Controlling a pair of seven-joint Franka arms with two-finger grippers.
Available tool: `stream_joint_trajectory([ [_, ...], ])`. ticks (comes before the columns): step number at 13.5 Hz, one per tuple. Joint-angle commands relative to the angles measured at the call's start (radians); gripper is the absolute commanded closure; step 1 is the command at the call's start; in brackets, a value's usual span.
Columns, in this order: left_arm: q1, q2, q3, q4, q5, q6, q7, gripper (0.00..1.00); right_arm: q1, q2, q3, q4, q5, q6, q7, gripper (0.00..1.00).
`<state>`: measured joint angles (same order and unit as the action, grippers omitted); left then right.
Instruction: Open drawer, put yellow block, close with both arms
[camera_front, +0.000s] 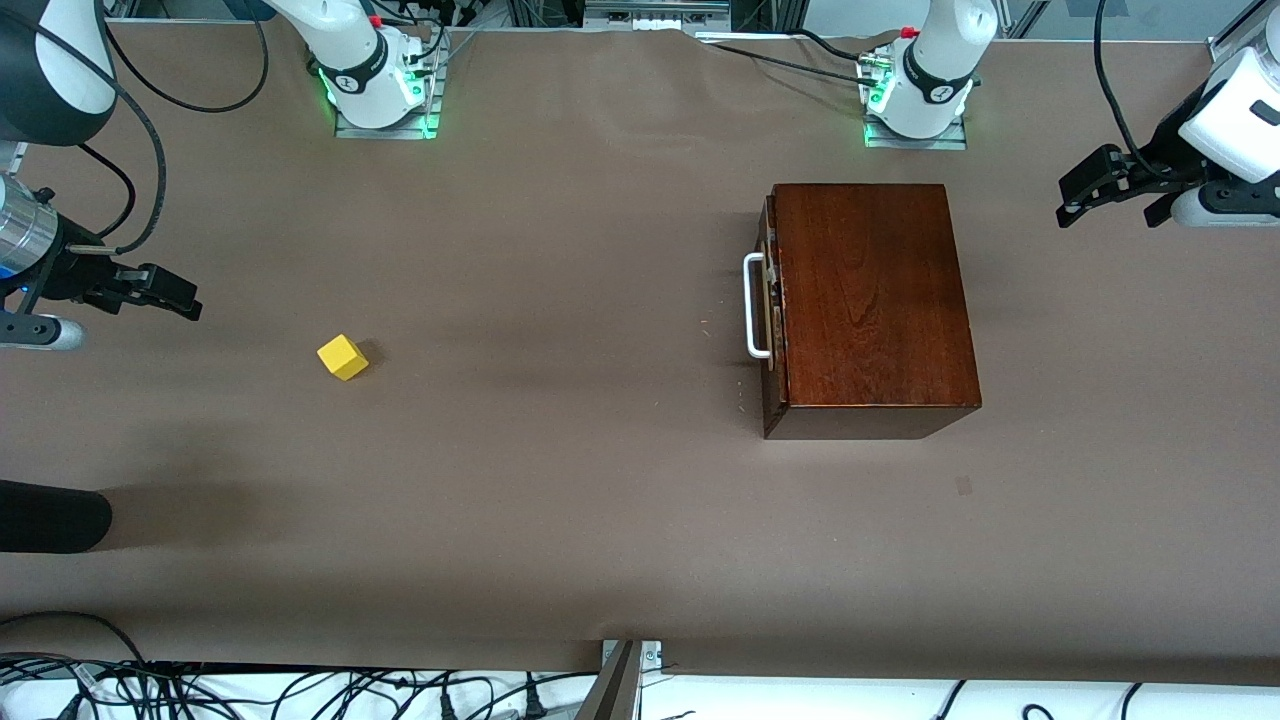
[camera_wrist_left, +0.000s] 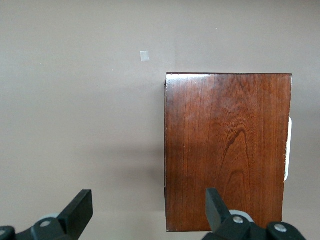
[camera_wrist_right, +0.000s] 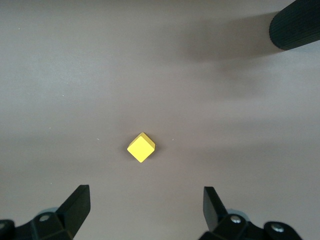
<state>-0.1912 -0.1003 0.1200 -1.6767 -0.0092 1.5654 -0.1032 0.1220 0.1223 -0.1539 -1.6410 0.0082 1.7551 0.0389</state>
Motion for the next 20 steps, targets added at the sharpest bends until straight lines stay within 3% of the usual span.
stream_joint_trajectory([
  [1, 0.021, -0.015, -0.005, -0.009, -0.02, -0.028, 0.069, 0.0, -0.004, -0.001, 0.001, 0.013, 0.012, -0.005, 0.004, 0.0],
  [5, 0.027, 0.019, -0.005, 0.049, -0.021, -0.045, 0.08, 0.0, -0.004, -0.003, 0.001, 0.013, 0.013, -0.006, 0.006, 0.0],
  [20, 0.029, 0.022, -0.011, 0.063, -0.02, -0.041, 0.077, 0.0, -0.004, -0.004, -0.001, 0.013, 0.012, -0.005, 0.006, 0.0],
])
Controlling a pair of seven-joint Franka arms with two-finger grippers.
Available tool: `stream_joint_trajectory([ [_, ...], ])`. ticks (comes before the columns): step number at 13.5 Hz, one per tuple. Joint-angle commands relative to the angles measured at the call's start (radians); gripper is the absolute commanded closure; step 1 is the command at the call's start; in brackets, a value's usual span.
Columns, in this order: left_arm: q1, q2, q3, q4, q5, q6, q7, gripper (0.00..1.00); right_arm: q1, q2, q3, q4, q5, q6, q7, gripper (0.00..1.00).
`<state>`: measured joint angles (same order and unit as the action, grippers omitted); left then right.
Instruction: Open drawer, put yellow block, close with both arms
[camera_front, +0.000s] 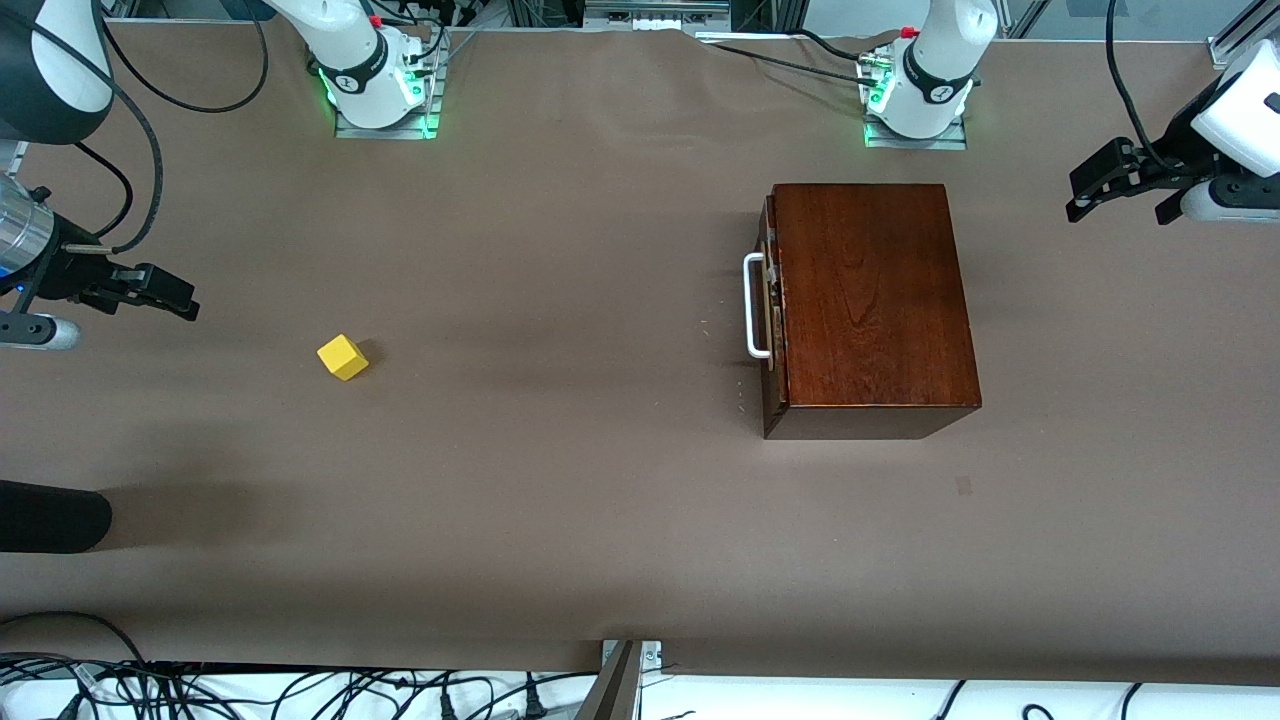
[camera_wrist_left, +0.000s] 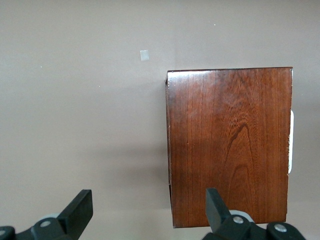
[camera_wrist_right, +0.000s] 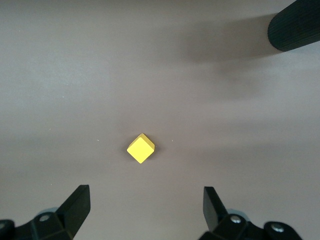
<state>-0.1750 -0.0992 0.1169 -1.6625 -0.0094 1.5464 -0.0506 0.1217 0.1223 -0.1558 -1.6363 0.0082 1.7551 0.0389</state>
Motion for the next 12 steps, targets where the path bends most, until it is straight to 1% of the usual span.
stream_joint_trajectory([
  [1, 0.012, 0.022, -0.009, 0.049, -0.02, -0.022, 0.026, 0.0, -0.004, -0.004, 0.001, 0.009, 0.012, -0.005, 0.006, 0.0],
  [8, 0.011, 0.039, -0.01, 0.053, -0.023, -0.019, 0.029, 0.0, -0.004, -0.003, 0.001, 0.009, 0.01, -0.003, 0.006, 0.0],
  [12, 0.003, 0.052, -0.011, 0.075, -0.021, -0.019, 0.026, 0.0, -0.004, -0.003, 0.001, 0.009, 0.01, -0.003, 0.006, 0.0],
])
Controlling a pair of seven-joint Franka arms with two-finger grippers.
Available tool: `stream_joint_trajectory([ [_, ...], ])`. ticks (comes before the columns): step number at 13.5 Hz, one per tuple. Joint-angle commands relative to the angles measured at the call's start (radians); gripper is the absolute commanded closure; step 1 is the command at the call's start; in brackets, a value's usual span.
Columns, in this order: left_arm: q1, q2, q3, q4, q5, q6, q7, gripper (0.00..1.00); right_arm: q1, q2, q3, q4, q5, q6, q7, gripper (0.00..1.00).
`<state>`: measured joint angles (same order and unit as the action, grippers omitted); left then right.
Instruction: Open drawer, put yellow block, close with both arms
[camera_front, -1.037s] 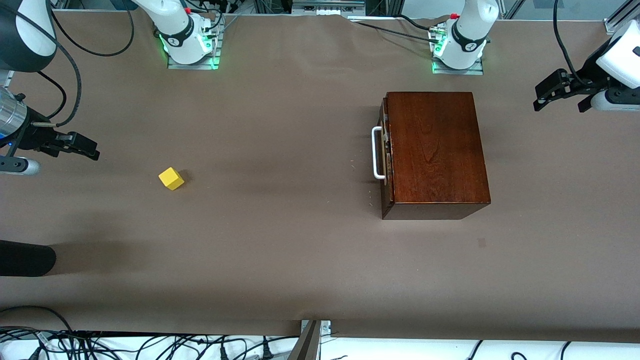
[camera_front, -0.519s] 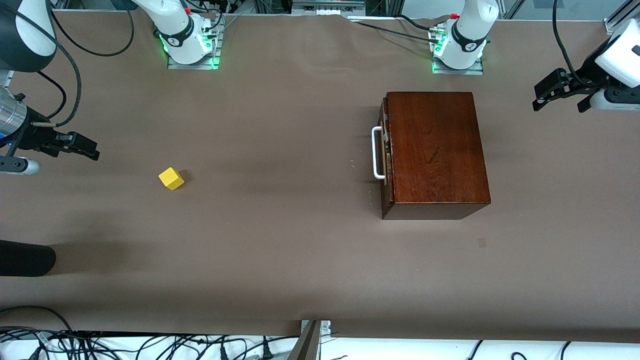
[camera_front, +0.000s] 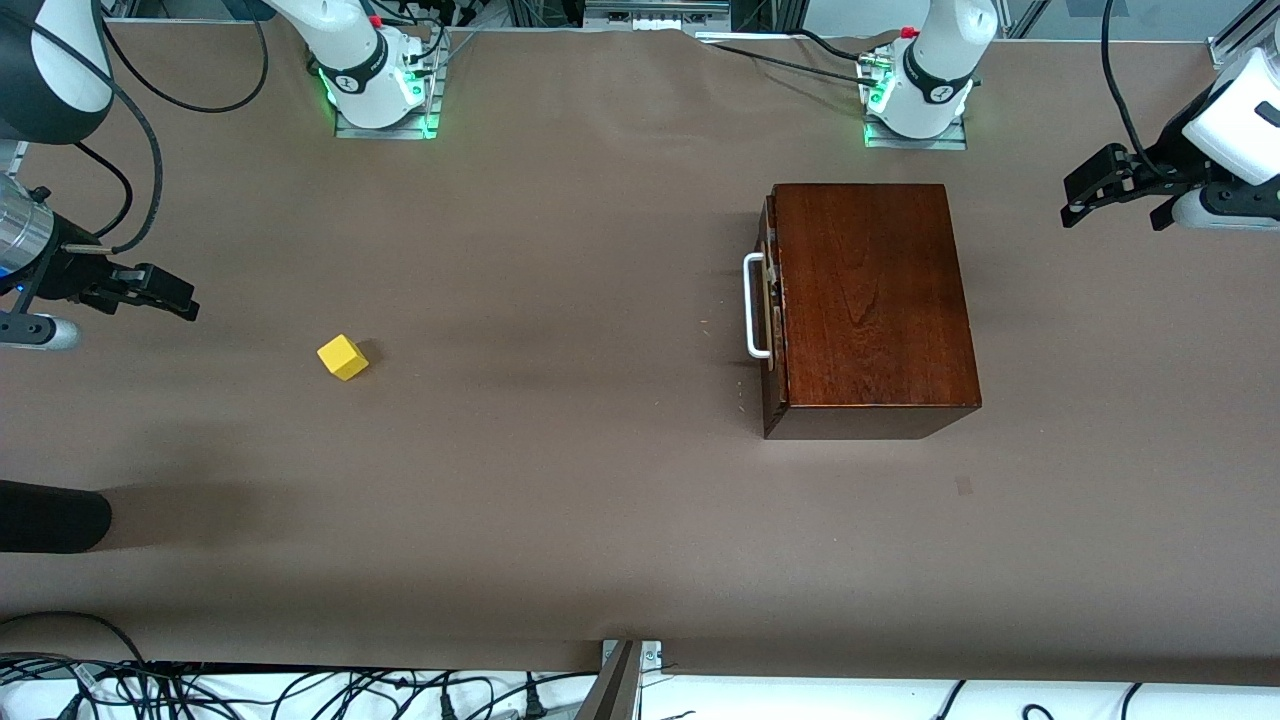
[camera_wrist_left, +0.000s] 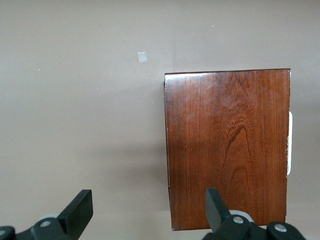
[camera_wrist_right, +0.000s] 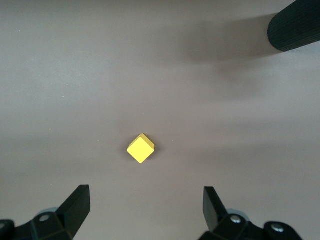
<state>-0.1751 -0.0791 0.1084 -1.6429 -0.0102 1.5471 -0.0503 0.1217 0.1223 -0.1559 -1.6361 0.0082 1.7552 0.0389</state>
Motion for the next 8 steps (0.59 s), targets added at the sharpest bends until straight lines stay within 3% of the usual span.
stream_joint_trajectory([
  [1, -0.003, 0.038, -0.003, 0.06, -0.017, -0.019, 0.027, 0.0, -0.004, -0.004, 0.001, 0.009, 0.01, -0.003, 0.006, 0.0],
  [8, 0.002, 0.078, -0.05, 0.104, -0.005, -0.019, 0.024, 0.0, -0.004, -0.003, 0.001, 0.009, 0.01, -0.003, 0.006, 0.0],
])
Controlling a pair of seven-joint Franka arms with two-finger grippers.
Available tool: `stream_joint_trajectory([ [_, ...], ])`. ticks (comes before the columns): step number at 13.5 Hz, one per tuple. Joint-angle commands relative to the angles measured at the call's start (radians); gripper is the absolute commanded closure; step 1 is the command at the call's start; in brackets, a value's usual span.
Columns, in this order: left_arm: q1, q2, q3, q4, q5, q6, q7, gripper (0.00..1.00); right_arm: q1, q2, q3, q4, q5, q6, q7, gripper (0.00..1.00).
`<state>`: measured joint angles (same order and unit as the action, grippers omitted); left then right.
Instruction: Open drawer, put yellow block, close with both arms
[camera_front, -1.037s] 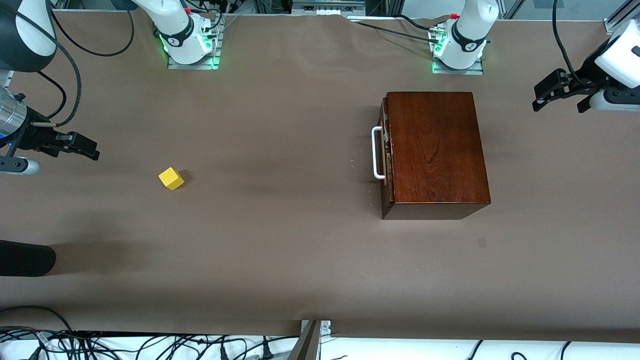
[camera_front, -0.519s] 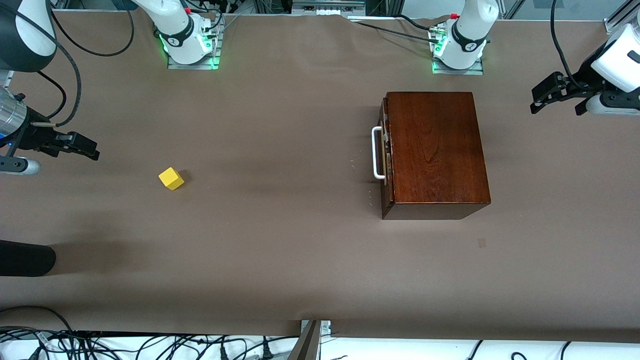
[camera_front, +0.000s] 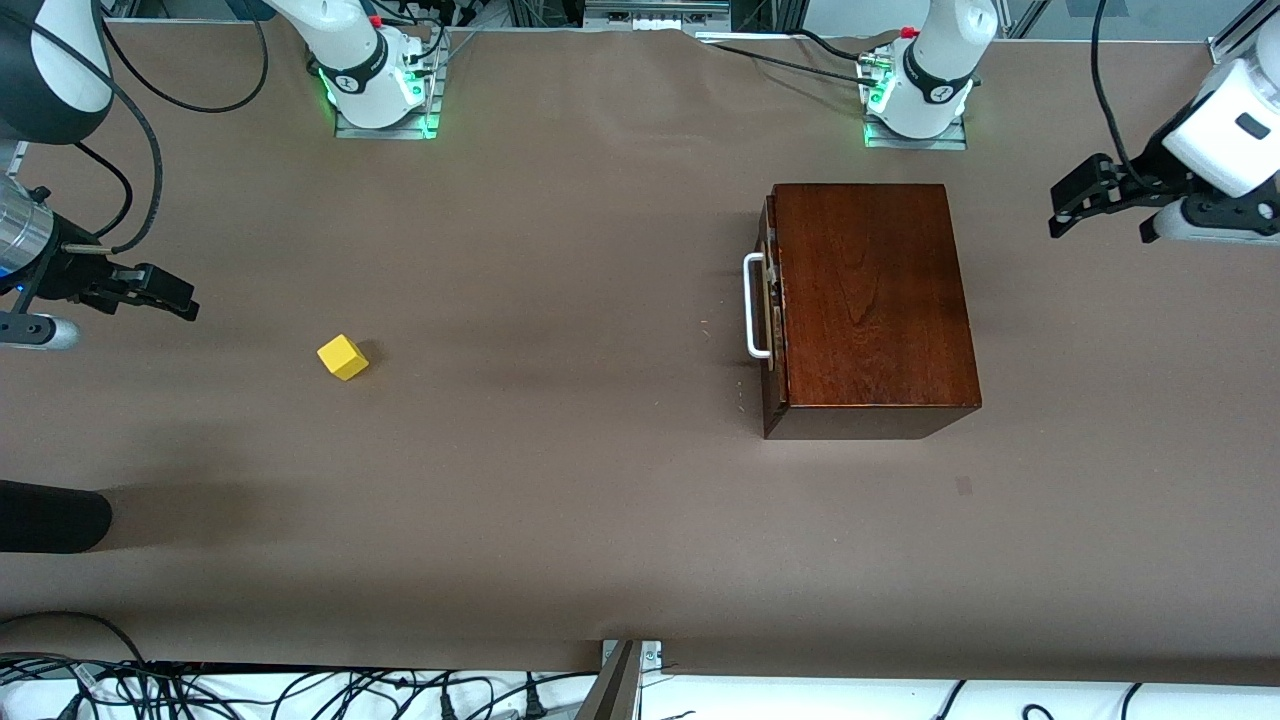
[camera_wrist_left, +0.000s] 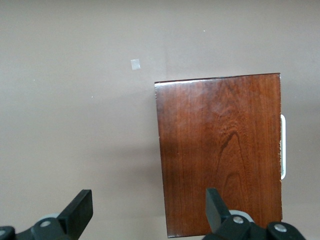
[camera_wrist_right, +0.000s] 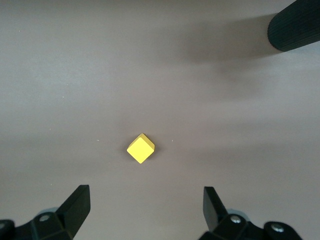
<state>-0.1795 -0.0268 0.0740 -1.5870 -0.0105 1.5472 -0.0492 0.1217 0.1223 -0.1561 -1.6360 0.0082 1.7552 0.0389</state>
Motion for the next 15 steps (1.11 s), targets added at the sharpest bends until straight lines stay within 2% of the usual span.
stream_joint_trajectory([
  [1, 0.011, 0.027, -0.019, 0.047, -0.005, -0.019, 0.023, 0.0, -0.004, -0.003, 0.001, 0.008, 0.01, -0.003, 0.006, 0.0],
  [3, 0.011, 0.044, -0.023, 0.051, -0.003, -0.018, 0.023, 0.0, -0.004, -0.003, 0.001, 0.008, 0.01, -0.003, 0.006, 0.0],
  [6, 0.014, 0.045, -0.092, 0.051, 0.01, -0.002, -0.004, 0.0, -0.004, -0.003, 0.001, 0.008, 0.009, -0.003, 0.006, 0.0],
  [10, 0.012, 0.102, -0.235, 0.107, 0.078, -0.004, -0.165, 0.0, -0.004, -0.003, 0.001, 0.008, 0.007, -0.003, 0.006, 0.0],
  [15, 0.005, 0.18, -0.394, 0.101, 0.105, 0.068, -0.375, 0.0, -0.004, -0.001, 0.001, 0.008, 0.007, -0.003, 0.006, 0.0],
])
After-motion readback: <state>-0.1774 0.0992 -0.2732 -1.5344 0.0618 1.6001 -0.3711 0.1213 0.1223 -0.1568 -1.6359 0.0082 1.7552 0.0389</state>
